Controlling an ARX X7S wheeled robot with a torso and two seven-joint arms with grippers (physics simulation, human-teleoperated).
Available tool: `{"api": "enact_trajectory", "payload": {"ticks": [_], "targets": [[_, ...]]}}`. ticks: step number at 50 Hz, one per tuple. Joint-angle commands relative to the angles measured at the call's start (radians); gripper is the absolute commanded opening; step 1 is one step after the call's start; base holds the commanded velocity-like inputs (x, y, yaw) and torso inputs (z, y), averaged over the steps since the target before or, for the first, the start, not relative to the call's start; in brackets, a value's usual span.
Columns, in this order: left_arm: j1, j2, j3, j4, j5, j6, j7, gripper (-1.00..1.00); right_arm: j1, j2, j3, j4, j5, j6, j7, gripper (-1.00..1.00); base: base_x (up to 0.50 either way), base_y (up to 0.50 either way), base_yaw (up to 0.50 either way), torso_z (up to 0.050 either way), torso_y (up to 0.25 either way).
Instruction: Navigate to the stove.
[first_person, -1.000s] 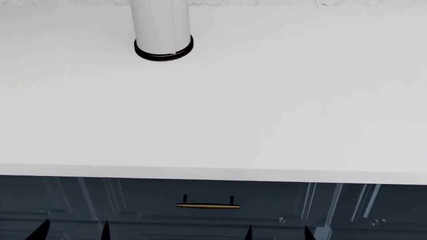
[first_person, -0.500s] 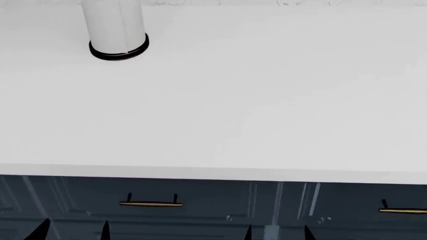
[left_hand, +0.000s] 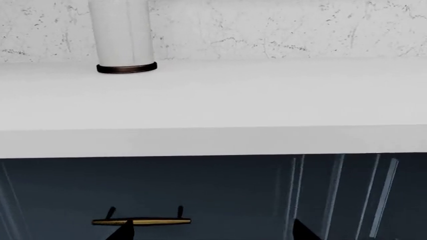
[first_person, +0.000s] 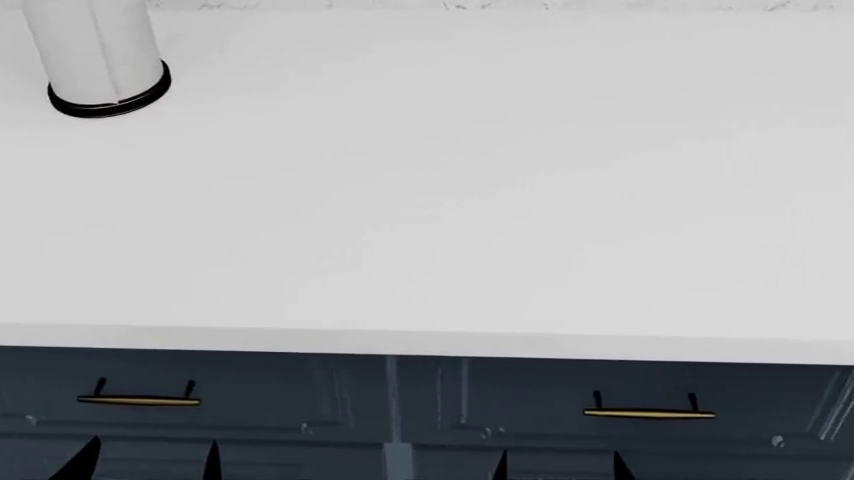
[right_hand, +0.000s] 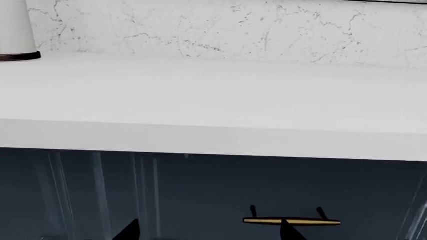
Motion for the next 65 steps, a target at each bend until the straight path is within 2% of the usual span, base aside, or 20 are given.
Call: {"api": "enact_trajectory", "payload": {"ticks": [1, 65], "targets": [[-0.007, -0.007, 0.01, -0.012, -0.008, 0.004, -0.007, 1.0, 0.004, 0.006, -0.008, 0.004, 0.009, 0.0, 0.008, 1.0, -0.01, -0.5, 0.0, 0.0, 0.0], [-0.025, -0.036, 0.048, -0.023, -0.049, -0.002, -0.049, 1.0, 0.018, 0.036, -0.048, 0.02, 0.038, 0.003, 0.046, 1.0, -0.01, -0.5, 0.0, 0.0, 0.0]]}}
